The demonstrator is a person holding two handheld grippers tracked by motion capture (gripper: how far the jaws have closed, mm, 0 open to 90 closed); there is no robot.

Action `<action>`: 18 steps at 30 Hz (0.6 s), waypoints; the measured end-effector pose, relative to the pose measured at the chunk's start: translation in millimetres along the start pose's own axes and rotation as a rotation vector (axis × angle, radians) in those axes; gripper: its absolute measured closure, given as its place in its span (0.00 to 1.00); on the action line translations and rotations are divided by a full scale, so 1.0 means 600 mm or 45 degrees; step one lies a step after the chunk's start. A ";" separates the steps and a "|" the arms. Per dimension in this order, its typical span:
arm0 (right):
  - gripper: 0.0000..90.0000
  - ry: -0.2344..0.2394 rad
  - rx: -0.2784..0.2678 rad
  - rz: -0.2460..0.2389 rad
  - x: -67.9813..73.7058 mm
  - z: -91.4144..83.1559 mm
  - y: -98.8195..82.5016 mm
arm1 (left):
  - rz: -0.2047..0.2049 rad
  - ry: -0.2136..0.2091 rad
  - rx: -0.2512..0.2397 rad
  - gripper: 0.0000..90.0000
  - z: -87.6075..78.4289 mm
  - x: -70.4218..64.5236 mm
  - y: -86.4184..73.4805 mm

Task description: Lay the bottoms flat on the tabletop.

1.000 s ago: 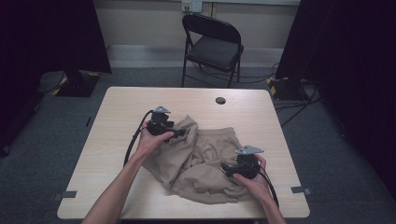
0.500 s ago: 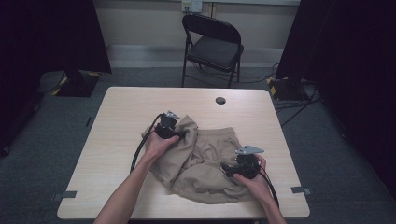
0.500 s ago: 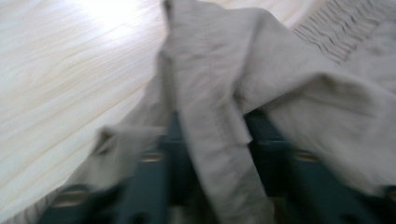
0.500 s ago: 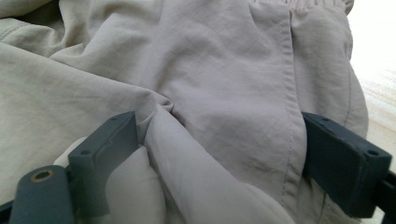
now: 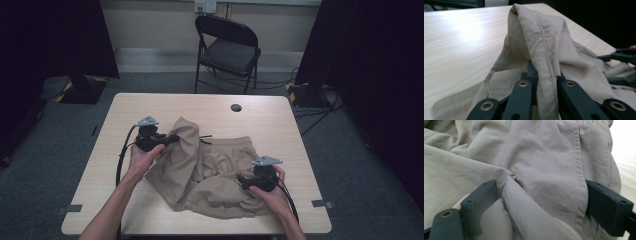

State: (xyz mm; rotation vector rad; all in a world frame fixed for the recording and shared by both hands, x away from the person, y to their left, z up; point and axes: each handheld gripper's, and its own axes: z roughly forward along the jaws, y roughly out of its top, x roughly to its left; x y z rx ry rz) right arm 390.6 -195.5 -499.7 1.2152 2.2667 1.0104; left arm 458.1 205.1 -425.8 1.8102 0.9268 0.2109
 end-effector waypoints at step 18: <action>0.15 0.001 -0.001 0.002 0.000 0.000 0.000 | -0.114 0.140 0.134 0.94 -0.192 0.049 -0.211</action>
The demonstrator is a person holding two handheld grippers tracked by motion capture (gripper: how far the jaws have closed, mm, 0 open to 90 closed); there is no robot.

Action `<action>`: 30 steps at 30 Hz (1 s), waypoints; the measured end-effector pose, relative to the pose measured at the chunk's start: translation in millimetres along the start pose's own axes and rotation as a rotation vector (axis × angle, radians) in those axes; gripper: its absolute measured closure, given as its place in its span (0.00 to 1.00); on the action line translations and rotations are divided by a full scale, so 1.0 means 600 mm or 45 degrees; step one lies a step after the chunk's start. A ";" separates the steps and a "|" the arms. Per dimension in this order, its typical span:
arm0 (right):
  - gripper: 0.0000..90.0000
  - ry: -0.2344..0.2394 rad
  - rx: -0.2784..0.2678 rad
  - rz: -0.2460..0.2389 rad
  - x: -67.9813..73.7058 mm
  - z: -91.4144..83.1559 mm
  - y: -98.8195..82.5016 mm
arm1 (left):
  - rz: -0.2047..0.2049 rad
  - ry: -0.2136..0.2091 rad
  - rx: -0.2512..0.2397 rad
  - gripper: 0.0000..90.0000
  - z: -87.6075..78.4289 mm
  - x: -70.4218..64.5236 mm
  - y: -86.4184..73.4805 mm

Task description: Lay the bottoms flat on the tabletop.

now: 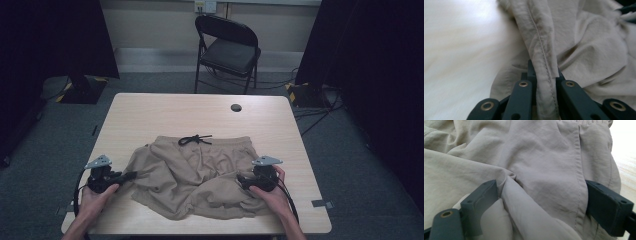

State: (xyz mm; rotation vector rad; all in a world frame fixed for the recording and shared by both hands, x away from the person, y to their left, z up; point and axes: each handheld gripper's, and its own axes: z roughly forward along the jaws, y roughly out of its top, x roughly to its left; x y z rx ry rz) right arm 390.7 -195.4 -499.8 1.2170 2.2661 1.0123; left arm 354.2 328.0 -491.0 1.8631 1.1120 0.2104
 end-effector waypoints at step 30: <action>0.15 -0.002 0.001 0.001 0.000 0.000 0.000 | 0.046 -0.014 0.026 0.42 0.123 -0.018 0.163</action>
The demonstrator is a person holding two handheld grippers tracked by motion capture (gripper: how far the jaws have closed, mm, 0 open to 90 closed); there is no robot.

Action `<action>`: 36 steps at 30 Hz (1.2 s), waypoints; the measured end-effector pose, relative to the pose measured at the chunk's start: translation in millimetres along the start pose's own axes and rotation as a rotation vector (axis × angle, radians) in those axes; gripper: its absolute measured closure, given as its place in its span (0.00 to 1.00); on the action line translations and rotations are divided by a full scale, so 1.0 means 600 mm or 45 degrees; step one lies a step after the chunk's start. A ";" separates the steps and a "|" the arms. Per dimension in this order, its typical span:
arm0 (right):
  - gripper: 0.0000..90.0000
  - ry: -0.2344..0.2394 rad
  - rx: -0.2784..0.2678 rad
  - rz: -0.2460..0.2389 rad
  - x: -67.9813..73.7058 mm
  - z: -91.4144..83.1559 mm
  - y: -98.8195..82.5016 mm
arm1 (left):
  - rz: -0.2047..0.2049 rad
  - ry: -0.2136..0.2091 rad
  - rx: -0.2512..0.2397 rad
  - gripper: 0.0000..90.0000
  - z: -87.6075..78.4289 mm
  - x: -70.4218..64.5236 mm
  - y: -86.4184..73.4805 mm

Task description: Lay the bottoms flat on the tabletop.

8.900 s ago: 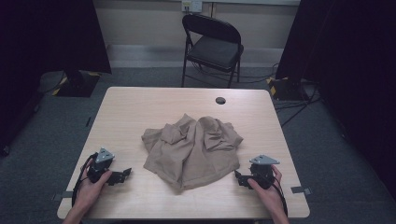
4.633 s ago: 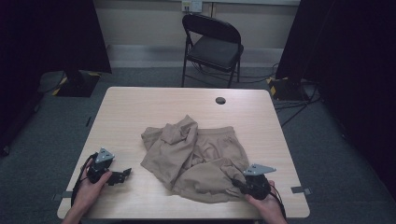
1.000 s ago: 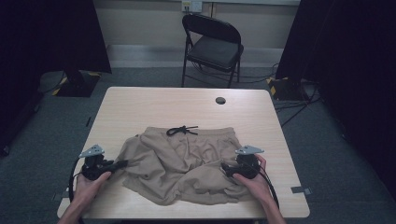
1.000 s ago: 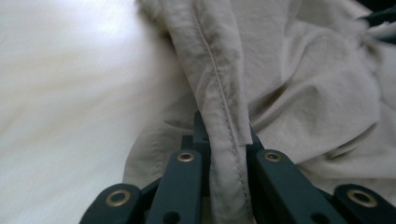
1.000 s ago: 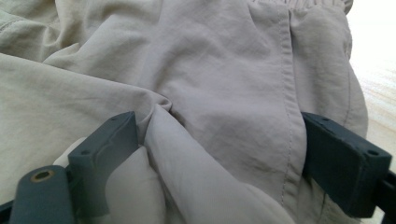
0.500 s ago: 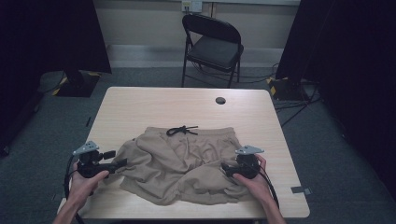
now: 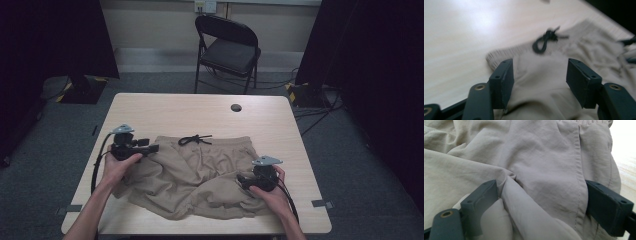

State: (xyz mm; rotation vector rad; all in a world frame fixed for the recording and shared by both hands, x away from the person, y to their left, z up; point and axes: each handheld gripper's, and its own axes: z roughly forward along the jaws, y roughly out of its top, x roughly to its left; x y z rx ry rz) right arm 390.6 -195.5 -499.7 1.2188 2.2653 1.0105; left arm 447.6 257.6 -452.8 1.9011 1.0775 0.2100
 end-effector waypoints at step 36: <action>0.15 0.042 0.068 -0.016 0.022 -0.051 -0.034 | 0.099 -0.208 0.141 0.74 -0.081 -0.059 -0.151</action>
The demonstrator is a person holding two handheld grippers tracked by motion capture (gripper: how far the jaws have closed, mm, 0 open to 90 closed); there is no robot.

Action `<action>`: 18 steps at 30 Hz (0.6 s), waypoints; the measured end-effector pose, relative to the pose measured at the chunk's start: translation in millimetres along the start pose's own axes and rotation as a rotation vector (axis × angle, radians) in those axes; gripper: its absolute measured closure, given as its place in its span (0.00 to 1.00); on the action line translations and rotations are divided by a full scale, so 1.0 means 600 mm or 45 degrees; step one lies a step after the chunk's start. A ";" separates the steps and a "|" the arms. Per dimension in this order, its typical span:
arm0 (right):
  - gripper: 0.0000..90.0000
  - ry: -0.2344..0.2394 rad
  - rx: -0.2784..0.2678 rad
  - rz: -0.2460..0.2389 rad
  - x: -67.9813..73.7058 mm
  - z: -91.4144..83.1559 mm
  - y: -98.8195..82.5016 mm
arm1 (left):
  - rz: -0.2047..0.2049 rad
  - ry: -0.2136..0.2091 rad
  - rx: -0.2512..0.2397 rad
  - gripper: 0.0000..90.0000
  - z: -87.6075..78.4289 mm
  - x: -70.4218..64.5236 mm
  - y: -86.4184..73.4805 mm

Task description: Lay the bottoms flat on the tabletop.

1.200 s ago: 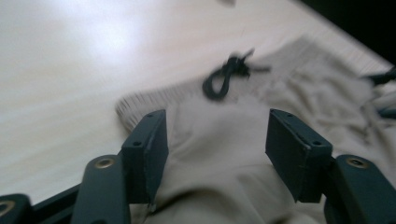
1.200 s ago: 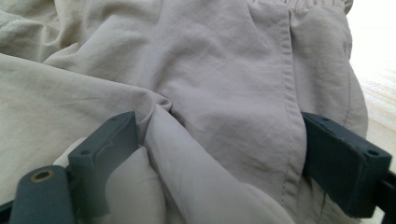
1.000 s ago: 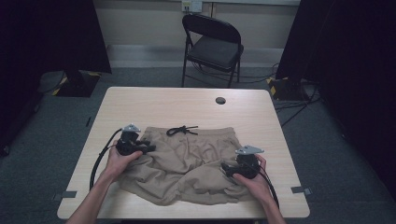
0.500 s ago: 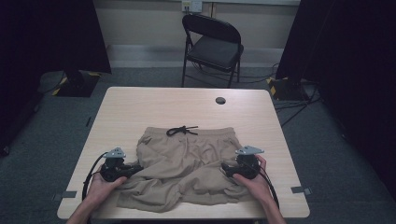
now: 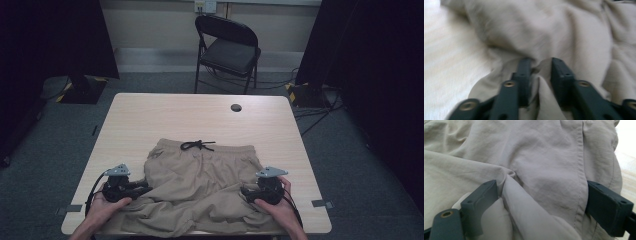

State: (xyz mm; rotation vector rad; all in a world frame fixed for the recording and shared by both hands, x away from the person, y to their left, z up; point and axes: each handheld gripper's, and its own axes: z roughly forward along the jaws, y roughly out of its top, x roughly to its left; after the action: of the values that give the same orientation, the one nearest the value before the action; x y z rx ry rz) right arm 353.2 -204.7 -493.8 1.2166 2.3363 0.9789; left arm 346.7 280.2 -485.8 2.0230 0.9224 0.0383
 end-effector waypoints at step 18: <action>0.28 -0.012 -0.116 0.159 -0.080 0.030 0.090 | -0.292 0.158 -0.185 0.54 0.033 0.127 0.117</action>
State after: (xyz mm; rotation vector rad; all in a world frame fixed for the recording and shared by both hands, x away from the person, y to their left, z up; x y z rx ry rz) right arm 422.7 -214.4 -469.8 1.3408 2.2051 1.1053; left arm 450.3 289.9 -469.3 1.7865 1.1909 0.1027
